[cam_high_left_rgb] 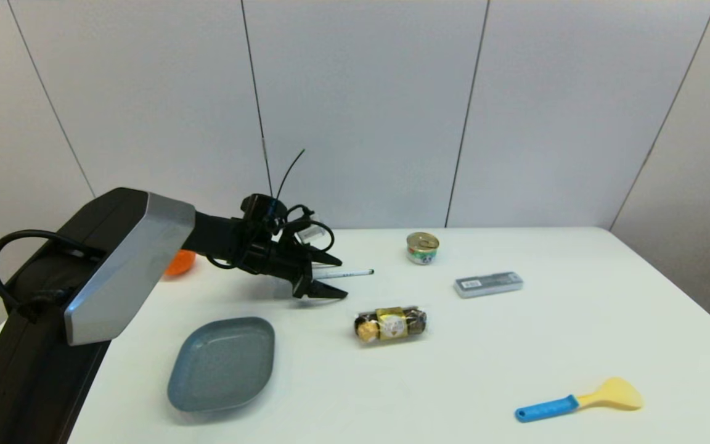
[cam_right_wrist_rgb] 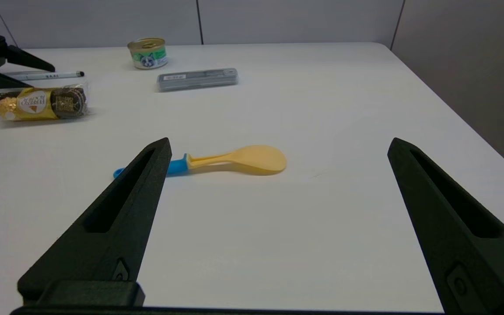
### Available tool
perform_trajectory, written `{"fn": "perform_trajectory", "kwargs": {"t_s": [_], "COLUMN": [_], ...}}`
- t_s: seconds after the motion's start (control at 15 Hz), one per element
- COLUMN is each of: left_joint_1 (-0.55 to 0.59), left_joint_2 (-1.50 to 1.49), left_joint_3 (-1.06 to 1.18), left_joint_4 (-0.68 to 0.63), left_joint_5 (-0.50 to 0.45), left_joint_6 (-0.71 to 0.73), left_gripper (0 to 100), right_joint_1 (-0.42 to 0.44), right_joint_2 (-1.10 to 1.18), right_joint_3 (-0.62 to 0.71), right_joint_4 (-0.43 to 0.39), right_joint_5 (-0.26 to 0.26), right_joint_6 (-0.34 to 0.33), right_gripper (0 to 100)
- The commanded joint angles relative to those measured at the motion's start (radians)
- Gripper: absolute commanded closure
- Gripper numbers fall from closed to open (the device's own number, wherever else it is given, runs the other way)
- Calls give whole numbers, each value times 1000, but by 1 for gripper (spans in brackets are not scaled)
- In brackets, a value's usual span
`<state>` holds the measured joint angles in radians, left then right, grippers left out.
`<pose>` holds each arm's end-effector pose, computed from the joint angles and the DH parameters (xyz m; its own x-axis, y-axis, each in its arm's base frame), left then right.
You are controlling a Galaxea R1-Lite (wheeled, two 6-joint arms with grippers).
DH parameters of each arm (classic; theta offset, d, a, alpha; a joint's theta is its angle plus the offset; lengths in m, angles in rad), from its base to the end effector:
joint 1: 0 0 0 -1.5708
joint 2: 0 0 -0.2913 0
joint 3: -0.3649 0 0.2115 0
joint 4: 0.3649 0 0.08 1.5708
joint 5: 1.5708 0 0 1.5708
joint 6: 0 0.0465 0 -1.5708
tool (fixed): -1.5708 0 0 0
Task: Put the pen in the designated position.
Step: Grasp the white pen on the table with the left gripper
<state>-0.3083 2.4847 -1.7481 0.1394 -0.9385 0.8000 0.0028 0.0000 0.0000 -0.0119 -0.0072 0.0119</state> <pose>0.4618 -0.1864 0.0185 0.1158 -0.8835 -0.4540 0.9929 0.1159 0.0275 0.0328 -0.0002 0.0770 0.9999 -0.0044 0.0119 0.0043 0.9999 0.0120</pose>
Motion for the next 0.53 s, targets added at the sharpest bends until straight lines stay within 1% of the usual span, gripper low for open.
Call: {"fn": "perform_trajectory", "kwargs": {"t_s": [0.07,0.53], "left_joint_1": [0,0], "left_joint_2": [7,3], "left_joint_3": [-1,2], "left_joint_4": [2,6], "left_joint_5": [-5,-5], "left_joint_6": [4,-1], "left_gripper": [100,100], "right_joint_1": [0,0], "right_joint_2": [0,0], "right_joint_3": [2,2], "right_joint_4": [0,0], "right_joint_5": [0,0], "right_joint_6": [0,0], "right_gripper": [0,0]}}
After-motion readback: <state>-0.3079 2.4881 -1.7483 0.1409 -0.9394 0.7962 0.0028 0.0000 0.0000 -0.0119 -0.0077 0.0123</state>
